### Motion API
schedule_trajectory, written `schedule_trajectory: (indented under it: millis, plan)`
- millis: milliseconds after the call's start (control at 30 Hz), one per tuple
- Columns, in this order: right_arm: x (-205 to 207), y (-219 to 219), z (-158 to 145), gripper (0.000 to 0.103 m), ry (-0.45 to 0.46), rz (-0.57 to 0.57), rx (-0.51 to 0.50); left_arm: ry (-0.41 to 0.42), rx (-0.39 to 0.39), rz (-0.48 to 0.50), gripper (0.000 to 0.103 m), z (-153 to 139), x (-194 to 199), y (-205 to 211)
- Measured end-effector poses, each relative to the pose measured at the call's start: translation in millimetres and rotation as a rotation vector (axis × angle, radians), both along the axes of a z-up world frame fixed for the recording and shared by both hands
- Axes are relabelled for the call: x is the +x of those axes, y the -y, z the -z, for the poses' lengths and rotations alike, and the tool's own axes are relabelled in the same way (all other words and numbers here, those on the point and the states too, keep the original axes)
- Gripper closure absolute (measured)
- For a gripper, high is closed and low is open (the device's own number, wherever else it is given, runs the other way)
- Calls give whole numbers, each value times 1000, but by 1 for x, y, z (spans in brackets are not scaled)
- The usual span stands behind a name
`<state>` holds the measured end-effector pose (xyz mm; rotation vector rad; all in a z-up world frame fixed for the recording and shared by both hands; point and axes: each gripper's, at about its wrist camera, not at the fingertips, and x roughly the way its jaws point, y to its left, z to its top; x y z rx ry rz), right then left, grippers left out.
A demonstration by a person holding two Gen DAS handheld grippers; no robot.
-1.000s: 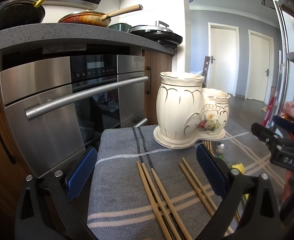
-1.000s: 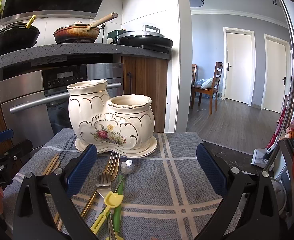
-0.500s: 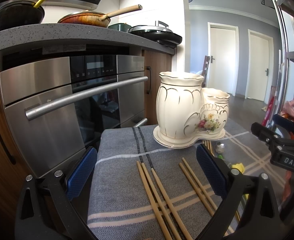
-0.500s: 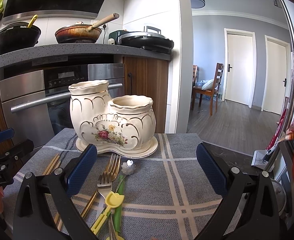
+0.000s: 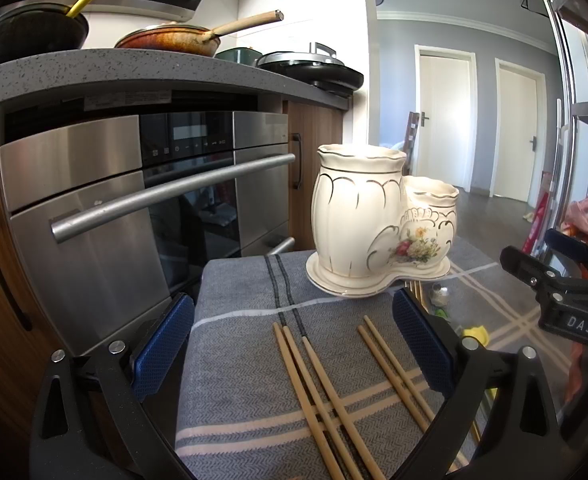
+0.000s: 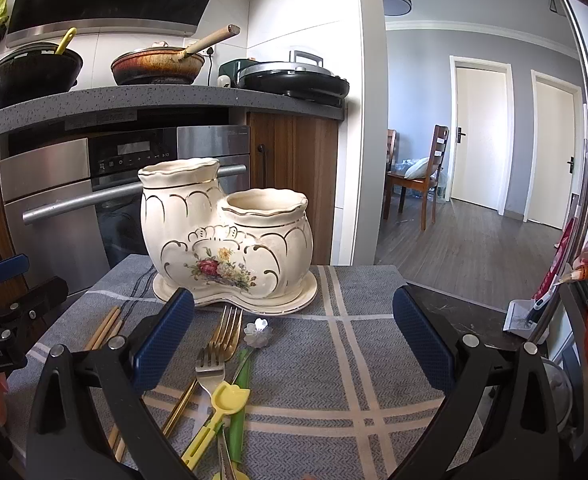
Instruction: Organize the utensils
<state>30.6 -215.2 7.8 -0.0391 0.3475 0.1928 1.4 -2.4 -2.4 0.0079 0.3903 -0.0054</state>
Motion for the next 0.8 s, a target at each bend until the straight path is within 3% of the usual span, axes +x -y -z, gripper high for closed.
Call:
schedule_trajectory:
  millis: [800]
  plan:
    - [0,2,0,5,2,0,7,-1,0,0,5,0,0,0]
